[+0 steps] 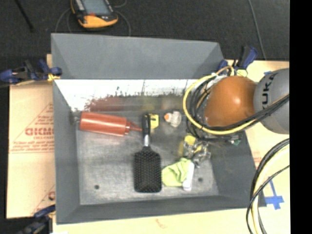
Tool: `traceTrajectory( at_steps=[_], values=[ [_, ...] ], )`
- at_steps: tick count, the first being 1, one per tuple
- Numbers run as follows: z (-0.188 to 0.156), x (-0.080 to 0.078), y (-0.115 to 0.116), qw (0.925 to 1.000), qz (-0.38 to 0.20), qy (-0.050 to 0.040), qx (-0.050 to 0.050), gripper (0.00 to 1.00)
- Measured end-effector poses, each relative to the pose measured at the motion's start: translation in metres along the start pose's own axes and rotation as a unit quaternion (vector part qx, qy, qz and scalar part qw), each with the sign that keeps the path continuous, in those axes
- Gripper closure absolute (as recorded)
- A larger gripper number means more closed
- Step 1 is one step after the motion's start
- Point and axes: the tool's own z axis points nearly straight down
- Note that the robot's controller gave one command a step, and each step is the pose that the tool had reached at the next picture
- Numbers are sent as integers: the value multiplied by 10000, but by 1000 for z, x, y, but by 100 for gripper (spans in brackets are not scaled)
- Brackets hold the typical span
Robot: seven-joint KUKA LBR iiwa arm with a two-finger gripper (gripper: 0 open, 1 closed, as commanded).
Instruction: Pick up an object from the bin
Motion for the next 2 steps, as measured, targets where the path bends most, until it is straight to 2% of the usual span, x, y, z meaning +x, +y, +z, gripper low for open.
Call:
traceTrajectory(
  at_steps=[2],
  values=[
    [-3,0,1,10000,4,3,-6,100]
  ],
)
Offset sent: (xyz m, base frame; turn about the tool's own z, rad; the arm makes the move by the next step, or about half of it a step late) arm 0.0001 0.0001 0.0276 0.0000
